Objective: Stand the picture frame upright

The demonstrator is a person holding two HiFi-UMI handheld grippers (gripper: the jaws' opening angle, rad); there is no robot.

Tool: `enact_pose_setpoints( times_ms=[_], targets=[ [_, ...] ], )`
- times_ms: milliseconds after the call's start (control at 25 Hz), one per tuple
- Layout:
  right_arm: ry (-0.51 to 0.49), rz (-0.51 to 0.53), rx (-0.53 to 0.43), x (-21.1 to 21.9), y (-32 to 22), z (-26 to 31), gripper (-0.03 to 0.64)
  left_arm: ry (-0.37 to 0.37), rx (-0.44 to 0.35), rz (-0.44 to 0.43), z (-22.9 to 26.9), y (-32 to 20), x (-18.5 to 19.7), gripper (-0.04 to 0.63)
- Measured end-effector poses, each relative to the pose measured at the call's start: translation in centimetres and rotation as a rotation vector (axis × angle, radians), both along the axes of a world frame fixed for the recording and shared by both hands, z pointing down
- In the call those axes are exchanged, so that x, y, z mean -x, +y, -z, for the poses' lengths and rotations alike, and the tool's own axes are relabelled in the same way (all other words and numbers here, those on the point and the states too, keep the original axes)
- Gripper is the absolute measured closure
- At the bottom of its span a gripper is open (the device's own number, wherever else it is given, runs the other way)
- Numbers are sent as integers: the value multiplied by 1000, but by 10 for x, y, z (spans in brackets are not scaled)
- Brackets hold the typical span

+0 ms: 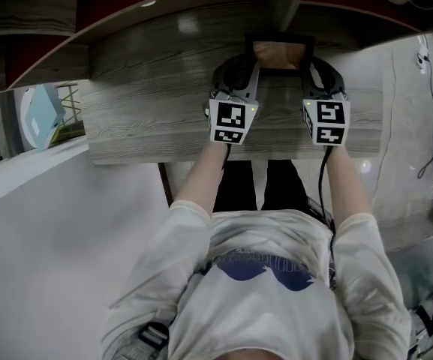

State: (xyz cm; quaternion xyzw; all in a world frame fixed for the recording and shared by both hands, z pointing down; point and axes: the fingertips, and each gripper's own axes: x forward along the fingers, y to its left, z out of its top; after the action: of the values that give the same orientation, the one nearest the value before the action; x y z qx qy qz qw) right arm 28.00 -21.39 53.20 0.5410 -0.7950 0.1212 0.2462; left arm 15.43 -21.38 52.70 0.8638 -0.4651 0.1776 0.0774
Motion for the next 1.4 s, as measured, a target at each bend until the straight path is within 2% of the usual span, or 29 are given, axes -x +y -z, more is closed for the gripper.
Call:
enact_pose_setpoints(
  times_ms=[760, 1400],
  targets=[
    [19, -14, -4, -4, -8, -13, 543, -46, 12, 5, -21, -11, -3, 510],
    [23, -18, -30, -6, -13, -10, 563, -50, -4, 7, -23, -24, -3, 534]
  ],
)
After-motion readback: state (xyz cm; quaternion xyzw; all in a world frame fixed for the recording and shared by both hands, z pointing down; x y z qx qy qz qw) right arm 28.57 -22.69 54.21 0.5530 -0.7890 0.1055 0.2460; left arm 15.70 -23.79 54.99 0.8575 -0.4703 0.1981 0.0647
